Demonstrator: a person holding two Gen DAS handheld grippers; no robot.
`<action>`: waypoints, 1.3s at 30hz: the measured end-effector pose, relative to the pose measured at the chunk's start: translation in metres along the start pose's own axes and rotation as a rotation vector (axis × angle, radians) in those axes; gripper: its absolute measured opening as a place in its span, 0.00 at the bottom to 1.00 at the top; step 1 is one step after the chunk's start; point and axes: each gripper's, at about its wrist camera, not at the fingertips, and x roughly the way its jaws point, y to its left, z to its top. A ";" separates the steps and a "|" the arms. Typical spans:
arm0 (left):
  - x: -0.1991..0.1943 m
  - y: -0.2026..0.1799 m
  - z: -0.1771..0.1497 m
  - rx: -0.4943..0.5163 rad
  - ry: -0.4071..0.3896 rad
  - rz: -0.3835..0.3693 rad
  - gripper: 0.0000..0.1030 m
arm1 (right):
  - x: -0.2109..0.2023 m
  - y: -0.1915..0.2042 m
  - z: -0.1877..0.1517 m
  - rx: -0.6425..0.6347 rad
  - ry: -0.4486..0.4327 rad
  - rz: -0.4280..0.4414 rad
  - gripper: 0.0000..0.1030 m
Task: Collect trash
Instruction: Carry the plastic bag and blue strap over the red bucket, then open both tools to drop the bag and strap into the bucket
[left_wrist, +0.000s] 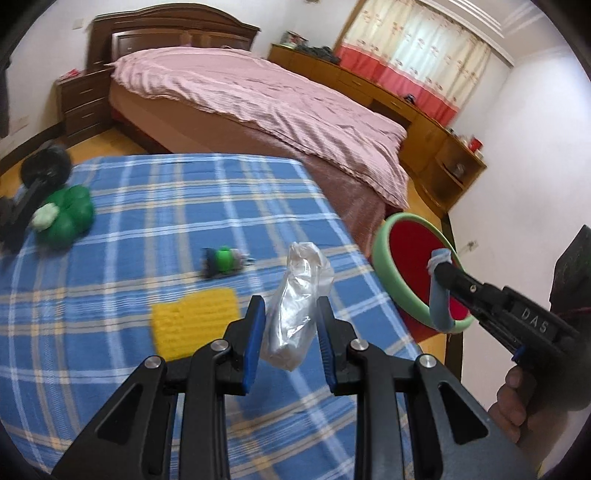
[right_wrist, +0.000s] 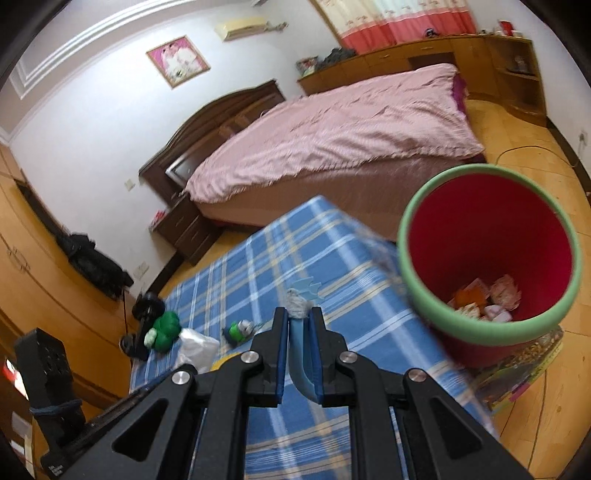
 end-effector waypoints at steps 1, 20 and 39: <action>0.004 -0.008 0.002 0.013 0.009 -0.012 0.27 | -0.002 -0.004 0.002 0.008 -0.007 -0.004 0.13; 0.084 -0.133 0.023 0.200 0.108 -0.130 0.27 | -0.026 -0.124 0.039 0.156 -0.073 -0.138 0.13; 0.151 -0.181 0.025 0.278 0.181 -0.120 0.31 | 0.004 -0.190 0.050 0.244 -0.020 -0.172 0.16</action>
